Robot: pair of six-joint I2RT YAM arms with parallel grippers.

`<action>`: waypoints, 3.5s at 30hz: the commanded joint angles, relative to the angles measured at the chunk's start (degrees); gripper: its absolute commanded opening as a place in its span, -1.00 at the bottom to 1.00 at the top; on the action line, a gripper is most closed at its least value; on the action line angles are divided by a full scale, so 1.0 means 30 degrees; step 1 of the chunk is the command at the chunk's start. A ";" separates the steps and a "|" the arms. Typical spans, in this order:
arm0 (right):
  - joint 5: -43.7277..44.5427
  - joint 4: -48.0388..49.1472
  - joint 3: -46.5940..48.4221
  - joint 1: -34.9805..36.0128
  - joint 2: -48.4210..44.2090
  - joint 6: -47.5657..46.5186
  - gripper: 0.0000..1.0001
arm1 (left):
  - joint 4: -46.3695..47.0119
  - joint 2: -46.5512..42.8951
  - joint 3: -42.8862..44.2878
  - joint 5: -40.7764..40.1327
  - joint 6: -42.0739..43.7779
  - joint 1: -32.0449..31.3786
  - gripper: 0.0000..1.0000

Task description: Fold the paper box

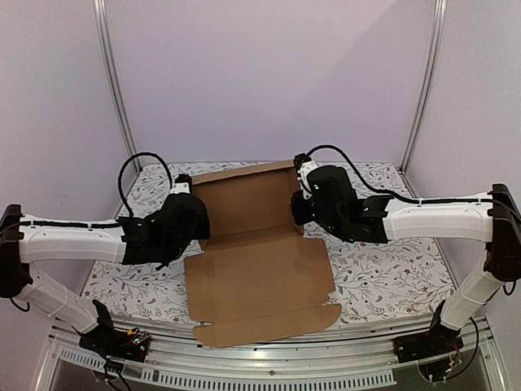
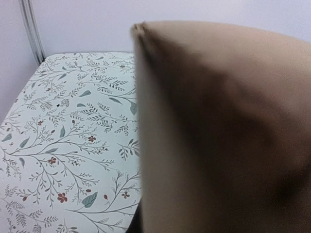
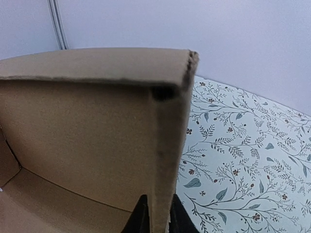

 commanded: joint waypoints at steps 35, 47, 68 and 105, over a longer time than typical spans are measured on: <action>-0.0913 0.3611 -0.0352 0.0734 0.0727 -0.0530 -1.00 | 0.0266 -0.1166 0.0874 0.2546 0.0637 -0.2578 -1.00; -0.0993 0.3428 -0.1469 0.0751 0.0443 0.0387 -0.59 | 0.0069 -0.1556 0.0817 0.1733 0.0440 -0.2614 -1.00; -0.0731 0.4466 -0.4488 0.0745 -0.1145 0.2921 -0.12 | -0.0324 -0.1675 0.0585 0.0698 -0.0144 -0.2609 -1.00; 0.1312 0.3828 -0.6295 0.1408 -0.3425 0.3044 -0.09 | -0.3852 0.1310 0.2164 -0.0334 -0.4100 -0.1551 -1.00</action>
